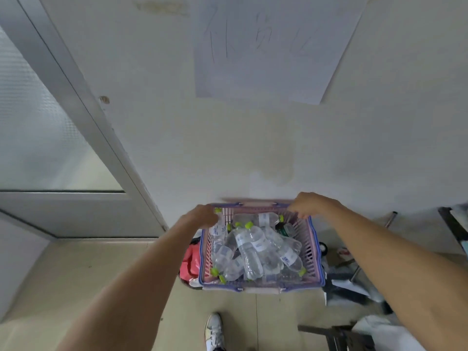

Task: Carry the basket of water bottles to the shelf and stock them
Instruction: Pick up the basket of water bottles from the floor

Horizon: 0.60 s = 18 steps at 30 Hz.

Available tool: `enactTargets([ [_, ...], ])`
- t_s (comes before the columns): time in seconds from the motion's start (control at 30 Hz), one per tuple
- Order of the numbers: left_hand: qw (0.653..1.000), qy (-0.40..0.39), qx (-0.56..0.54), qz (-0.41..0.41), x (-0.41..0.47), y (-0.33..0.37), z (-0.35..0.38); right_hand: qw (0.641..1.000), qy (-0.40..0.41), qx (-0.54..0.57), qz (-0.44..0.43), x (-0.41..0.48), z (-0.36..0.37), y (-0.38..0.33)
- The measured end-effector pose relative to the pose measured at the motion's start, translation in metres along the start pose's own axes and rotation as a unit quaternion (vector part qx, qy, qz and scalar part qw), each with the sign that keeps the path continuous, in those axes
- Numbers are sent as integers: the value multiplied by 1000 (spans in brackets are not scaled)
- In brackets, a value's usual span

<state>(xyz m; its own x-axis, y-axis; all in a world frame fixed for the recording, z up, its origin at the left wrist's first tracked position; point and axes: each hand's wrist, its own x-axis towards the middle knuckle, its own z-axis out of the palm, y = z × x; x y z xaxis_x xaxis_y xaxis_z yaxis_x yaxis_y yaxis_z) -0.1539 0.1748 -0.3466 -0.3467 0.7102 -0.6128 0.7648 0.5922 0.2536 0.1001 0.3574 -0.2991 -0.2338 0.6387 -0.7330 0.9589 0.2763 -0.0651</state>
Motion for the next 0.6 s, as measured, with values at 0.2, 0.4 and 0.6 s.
enactTargets([
  [0.2,995,-98,-20,-31,39,-41,102,996,-64,38,43,54,79,51],
  [0.4,987,-81,-100,-99,55,-50,150,994,-24,47,93,110,136,97],
  [0.6,955,-65,-215,-195,68,-63,198,954,123,177,208,124,171,115],
])
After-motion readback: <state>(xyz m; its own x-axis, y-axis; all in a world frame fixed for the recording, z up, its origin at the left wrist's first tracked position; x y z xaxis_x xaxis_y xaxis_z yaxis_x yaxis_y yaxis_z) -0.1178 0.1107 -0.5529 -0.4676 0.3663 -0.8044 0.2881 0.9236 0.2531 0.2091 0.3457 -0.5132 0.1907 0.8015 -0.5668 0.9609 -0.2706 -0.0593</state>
